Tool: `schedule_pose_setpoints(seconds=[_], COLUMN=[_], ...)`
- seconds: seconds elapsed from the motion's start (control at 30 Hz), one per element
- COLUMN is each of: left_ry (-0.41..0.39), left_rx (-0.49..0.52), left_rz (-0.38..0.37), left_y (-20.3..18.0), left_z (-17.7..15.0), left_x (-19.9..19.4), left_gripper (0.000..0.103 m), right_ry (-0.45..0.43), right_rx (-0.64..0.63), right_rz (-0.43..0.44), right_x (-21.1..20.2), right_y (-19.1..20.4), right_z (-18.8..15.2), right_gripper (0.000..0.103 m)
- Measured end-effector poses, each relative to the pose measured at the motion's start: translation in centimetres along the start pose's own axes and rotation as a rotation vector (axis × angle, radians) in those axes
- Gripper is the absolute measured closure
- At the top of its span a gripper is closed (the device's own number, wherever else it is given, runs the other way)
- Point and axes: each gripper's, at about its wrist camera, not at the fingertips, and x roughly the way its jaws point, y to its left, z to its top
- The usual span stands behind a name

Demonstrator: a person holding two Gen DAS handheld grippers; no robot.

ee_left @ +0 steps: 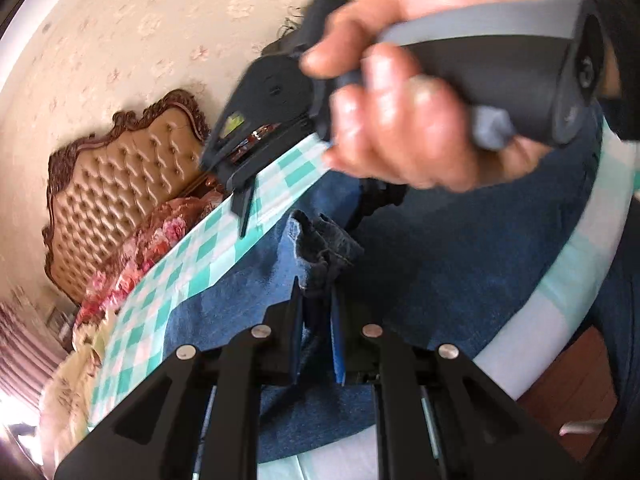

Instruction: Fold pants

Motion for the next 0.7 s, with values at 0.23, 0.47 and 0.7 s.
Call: schedule_pose_setpoints(seconds=[0.23,0.47,0.7], left_ry=[-0.012,-0.072,-0.044], left_rx=[0.049,0.106,0.159], left_rz=[0.047,-0.013,-0.058], left_y=[-0.3,-3.3,-5.9], left_z=[0.4,2.1,2.2], left_x=[-0.2,-0.7,0.5], left_gripper=[0.091,0.091,0.091], right_ry=[-0.096,-0.158,-0.133], right_rx=[-0.233,-0.206,-0.172], right_rz=[-0.201,-0.276,-0.275], right_x=[-1.6,-5.2,-4.7], right_y=[3.8,1.1,-1.7], right_z=[-0.7,-1.7,-1.6], right_gripper=[0.090,0.090,0.090])
